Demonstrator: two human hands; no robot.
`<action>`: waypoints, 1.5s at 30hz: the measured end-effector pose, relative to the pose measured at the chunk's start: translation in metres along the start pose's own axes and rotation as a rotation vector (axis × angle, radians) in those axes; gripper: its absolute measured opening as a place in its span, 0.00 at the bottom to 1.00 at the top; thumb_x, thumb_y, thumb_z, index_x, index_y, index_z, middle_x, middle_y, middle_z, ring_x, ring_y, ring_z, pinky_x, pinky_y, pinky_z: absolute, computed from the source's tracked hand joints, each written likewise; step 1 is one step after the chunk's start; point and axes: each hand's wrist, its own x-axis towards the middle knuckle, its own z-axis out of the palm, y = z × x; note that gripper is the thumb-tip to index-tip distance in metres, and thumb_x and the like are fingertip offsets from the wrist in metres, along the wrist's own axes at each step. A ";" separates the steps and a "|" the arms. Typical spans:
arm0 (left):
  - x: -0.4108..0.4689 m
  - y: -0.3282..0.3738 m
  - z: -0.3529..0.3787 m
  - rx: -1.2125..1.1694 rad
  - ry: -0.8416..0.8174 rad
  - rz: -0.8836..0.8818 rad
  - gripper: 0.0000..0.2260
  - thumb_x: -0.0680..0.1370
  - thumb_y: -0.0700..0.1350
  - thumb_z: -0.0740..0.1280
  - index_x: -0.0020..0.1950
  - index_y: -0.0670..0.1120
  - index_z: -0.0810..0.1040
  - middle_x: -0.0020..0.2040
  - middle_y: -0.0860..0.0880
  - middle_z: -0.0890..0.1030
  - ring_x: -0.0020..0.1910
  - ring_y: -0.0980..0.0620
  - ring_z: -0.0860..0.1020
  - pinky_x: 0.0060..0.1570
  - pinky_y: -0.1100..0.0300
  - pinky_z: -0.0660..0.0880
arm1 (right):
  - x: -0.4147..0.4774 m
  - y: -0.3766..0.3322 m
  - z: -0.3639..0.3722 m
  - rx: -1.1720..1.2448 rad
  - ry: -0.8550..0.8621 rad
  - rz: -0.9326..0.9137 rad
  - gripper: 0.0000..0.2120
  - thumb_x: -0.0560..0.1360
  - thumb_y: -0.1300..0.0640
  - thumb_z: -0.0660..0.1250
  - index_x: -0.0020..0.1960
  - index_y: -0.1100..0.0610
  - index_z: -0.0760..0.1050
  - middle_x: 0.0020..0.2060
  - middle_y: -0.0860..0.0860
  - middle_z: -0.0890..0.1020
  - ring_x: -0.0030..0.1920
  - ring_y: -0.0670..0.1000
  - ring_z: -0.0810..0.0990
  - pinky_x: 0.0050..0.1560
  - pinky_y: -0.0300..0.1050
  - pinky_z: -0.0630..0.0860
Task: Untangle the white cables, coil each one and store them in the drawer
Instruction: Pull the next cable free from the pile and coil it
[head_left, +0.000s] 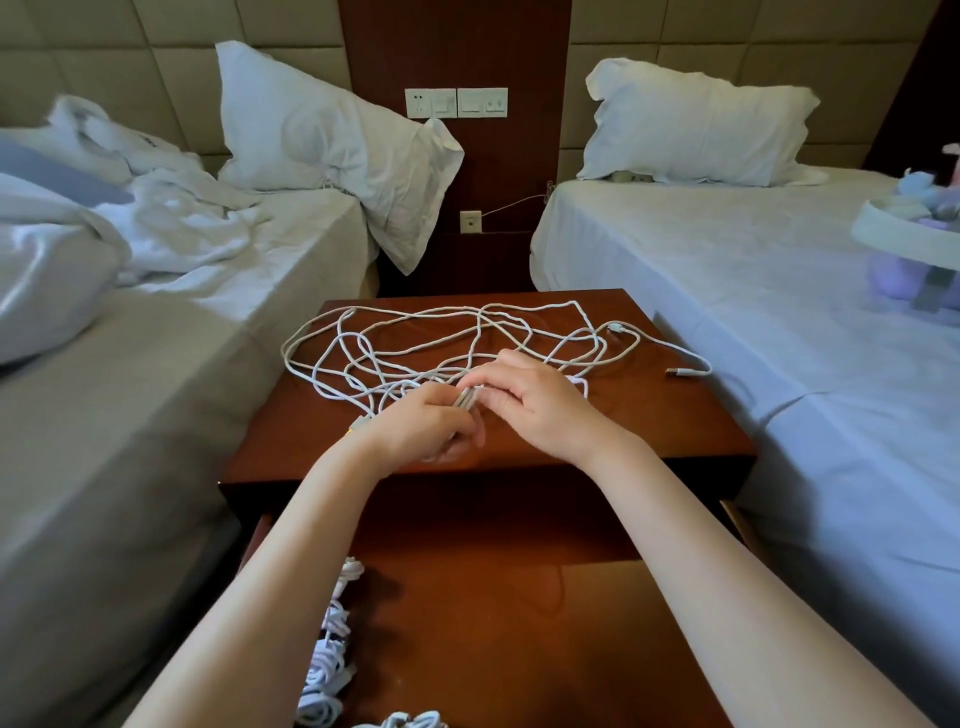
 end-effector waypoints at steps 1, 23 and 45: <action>0.000 0.000 -0.001 -0.030 0.001 -0.004 0.08 0.75 0.35 0.60 0.36 0.39 0.75 0.26 0.45 0.71 0.25 0.50 0.67 0.29 0.58 0.64 | 0.003 0.000 0.001 0.005 -0.010 0.009 0.12 0.82 0.54 0.60 0.60 0.50 0.79 0.42 0.45 0.72 0.44 0.46 0.73 0.44 0.43 0.72; 0.031 0.002 0.008 -0.303 0.582 0.005 0.10 0.81 0.52 0.58 0.49 0.46 0.71 0.38 0.45 0.78 0.35 0.51 0.75 0.34 0.60 0.72 | 0.015 0.014 0.034 0.085 0.331 0.118 0.15 0.82 0.56 0.56 0.37 0.53 0.68 0.28 0.45 0.70 0.29 0.45 0.68 0.30 0.39 0.63; 0.033 -0.018 0.025 -0.004 1.016 0.553 0.17 0.81 0.41 0.58 0.33 0.52 0.62 0.26 0.57 0.64 0.25 0.60 0.66 0.26 0.70 0.61 | 0.018 -0.005 0.022 0.016 0.566 0.189 0.13 0.82 0.53 0.58 0.39 0.54 0.72 0.30 0.44 0.74 0.31 0.46 0.73 0.29 0.35 0.67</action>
